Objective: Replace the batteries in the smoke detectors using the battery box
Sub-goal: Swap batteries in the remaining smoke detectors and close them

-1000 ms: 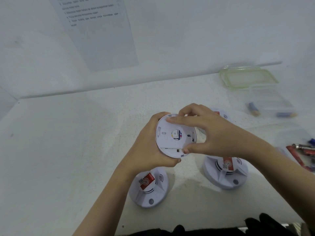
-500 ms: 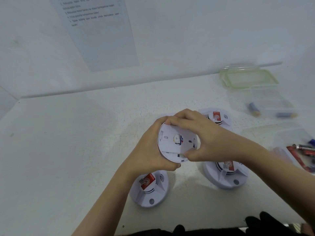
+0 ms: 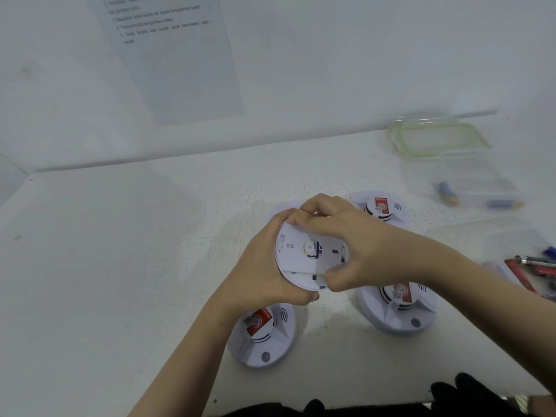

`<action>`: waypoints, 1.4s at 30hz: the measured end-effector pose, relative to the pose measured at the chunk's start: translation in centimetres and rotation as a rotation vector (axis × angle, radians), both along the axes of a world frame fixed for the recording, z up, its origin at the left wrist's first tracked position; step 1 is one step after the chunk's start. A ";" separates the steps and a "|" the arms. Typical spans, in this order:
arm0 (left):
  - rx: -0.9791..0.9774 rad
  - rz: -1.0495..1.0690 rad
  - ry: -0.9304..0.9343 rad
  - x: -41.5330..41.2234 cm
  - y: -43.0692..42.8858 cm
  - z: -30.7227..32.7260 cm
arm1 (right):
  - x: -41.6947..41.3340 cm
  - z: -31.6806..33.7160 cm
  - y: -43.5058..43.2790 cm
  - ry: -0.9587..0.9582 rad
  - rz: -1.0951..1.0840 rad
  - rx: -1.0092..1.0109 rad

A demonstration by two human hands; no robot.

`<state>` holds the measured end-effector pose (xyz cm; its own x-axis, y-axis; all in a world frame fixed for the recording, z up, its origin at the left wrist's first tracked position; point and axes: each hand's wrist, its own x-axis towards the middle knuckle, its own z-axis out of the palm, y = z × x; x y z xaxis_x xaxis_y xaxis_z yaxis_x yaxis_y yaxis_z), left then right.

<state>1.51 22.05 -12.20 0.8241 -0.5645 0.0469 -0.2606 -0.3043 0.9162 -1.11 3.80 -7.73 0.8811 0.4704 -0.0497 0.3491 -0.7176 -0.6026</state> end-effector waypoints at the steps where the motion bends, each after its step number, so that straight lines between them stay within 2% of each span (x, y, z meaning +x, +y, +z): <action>1: 0.000 0.001 0.005 0.0 0.0 -0.1 | 0.0 0.1 0.0 -0.002 0.004 -0.001; 27: -0.021 -0.002 0.018 0.0 -0.1 -0.5 | 0.0 0.5 -0.2 0.001 0.044 -0.073; 32: -0.043 0.016 -0.034 0.2 0.0 -0.2 | -0.3 0.1 -0.4 -0.146 0.040 -0.120; 34: -0.071 0.013 -0.058 0.3 0.0 0.4 | -0.4 -0.3 -0.7 -0.164 0.006 -0.050; 39: -0.068 0.005 -0.118 0.6 -0.1 1.4 | -0.6 -1.2 -0.3 -0.037 -0.097 0.397; 42: -0.074 0.014 -0.109 0.3 0.0 1.7 | -0.7 -1.2 0.3 0.032 -0.123 0.527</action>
